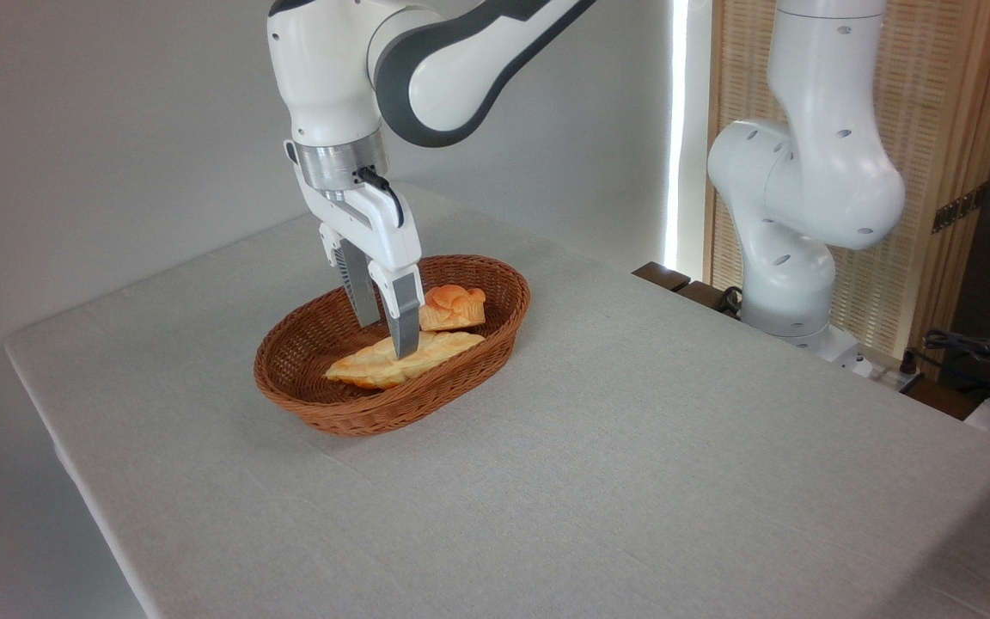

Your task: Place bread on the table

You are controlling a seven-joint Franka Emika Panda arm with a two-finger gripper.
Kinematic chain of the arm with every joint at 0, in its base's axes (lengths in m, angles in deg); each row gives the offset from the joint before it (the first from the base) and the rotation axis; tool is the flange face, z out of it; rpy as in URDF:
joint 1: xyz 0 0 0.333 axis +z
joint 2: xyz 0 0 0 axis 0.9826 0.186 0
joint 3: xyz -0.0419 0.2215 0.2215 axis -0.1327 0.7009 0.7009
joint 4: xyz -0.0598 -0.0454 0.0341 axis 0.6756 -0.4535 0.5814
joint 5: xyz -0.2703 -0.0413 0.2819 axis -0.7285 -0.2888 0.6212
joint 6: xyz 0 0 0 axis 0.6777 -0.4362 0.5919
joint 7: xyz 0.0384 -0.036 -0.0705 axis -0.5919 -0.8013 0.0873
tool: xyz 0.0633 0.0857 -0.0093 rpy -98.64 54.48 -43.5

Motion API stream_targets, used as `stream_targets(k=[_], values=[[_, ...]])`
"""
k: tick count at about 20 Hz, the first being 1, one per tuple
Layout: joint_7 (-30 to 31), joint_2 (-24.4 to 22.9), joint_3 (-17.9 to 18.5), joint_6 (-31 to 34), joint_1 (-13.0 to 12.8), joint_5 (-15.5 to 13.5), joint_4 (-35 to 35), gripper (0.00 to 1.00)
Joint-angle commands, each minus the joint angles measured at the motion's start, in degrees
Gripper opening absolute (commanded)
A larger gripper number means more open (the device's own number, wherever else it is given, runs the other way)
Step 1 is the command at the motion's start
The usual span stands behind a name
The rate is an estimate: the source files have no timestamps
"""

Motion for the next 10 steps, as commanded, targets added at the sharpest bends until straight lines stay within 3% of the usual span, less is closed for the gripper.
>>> stream_targets(k=[1, 7, 8, 10], values=[[0.8, 0.6, -0.7, -1.5, -0.3, 3.6, 0.7, 1.0], [0.9, 2.7, -1.4, -5.1, -0.3, 3.6, 1.8, 0.99], [0.7, 2.7, -1.4, -5.5, -0.3, 3.6, 2.1, 0.9], [0.7, 2.7, -1.4, -6.6, -0.3, 3.6, 2.5, 0.83]])
